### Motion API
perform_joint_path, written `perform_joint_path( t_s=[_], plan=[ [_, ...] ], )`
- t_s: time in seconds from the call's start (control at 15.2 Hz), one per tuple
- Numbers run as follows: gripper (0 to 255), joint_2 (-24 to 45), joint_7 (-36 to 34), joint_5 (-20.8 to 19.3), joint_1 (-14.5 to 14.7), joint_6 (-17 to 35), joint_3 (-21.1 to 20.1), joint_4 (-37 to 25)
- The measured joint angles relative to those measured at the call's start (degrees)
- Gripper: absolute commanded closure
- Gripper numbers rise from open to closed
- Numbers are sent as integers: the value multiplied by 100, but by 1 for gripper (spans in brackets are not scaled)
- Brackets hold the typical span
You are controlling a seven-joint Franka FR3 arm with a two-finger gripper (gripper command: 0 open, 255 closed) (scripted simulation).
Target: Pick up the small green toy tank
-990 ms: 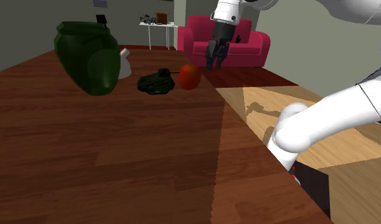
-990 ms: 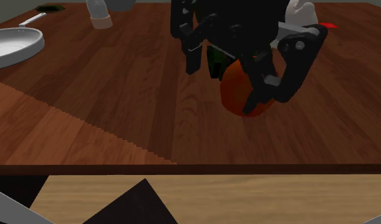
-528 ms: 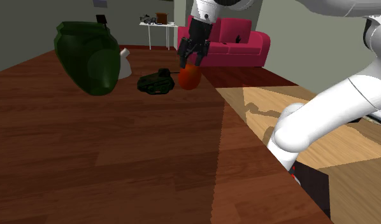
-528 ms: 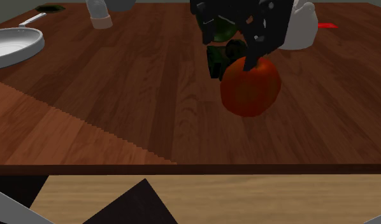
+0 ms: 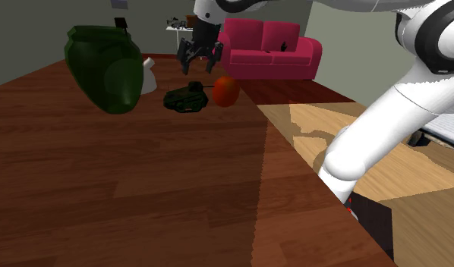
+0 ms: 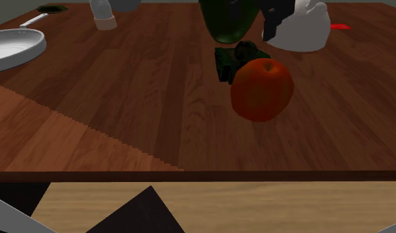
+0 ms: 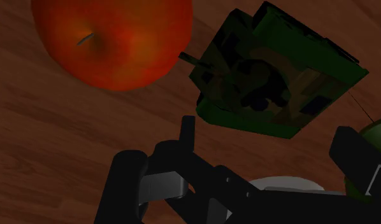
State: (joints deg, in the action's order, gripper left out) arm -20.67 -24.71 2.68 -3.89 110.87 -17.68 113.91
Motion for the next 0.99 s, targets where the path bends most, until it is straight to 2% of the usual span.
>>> perform_joint_path(
  t_s=[0.53,0.59,0.99],
  plan=[
    [0,42,-167,-49,-1,595,-98,509],
    [255,48,-168,-50,-2,621,-100,528],
    [255,46,-170,-51,-3,651,-100,547]
  ],
)
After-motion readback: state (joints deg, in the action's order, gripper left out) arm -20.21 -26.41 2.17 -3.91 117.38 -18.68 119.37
